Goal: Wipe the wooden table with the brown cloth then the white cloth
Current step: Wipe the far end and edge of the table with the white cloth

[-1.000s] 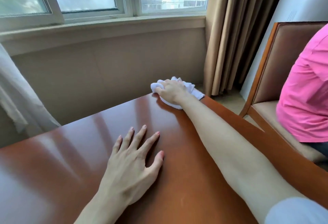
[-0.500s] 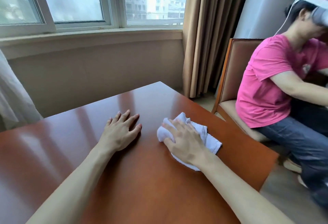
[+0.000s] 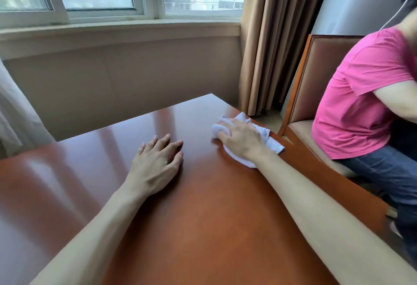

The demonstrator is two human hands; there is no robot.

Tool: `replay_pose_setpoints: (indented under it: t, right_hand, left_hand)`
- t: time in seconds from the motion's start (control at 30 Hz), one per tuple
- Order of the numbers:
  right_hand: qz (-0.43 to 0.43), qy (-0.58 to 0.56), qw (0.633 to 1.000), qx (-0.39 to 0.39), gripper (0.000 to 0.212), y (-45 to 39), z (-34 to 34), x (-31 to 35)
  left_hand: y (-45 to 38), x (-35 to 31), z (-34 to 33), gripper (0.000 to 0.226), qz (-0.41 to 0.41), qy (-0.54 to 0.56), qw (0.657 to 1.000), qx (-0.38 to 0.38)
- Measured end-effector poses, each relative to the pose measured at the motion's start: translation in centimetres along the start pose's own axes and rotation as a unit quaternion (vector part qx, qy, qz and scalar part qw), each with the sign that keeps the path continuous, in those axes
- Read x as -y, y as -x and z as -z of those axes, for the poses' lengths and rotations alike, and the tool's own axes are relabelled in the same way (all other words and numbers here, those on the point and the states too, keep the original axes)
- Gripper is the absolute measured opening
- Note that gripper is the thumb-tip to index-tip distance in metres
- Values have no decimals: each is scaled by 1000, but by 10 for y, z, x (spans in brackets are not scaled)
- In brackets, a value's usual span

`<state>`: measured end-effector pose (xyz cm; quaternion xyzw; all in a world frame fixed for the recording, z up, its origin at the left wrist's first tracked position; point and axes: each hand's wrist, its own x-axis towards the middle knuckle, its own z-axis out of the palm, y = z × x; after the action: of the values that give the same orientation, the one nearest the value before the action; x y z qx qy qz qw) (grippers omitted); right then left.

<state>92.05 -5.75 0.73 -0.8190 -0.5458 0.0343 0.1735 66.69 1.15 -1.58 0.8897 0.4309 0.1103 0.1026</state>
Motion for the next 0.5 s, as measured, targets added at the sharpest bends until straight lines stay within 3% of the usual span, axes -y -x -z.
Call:
replay_pose_setpoints:
  t: [0.2, 0.4, 0.43, 0.5]
  right_hand:
    - [-121, 44, 992, 8, 50, -16, 18, -59]
    - [22, 11, 1000, 6, 65, 116, 25, -35]
    - [11, 20, 1000, -2, 65, 125, 33, -48]
    - [-91, 56, 994, -17, 67, 119, 56, -87]
  left_hand:
    - [0, 1, 0, 68, -8, -11, 1000, -4]
    - [-3, -3, 0, 59, -8, -39, 999, 15]
    - [-4, -5, 2, 59, -7, -62, 998, 20]
    - [-2, -15, 6, 58, -4, -99, 994, 37]
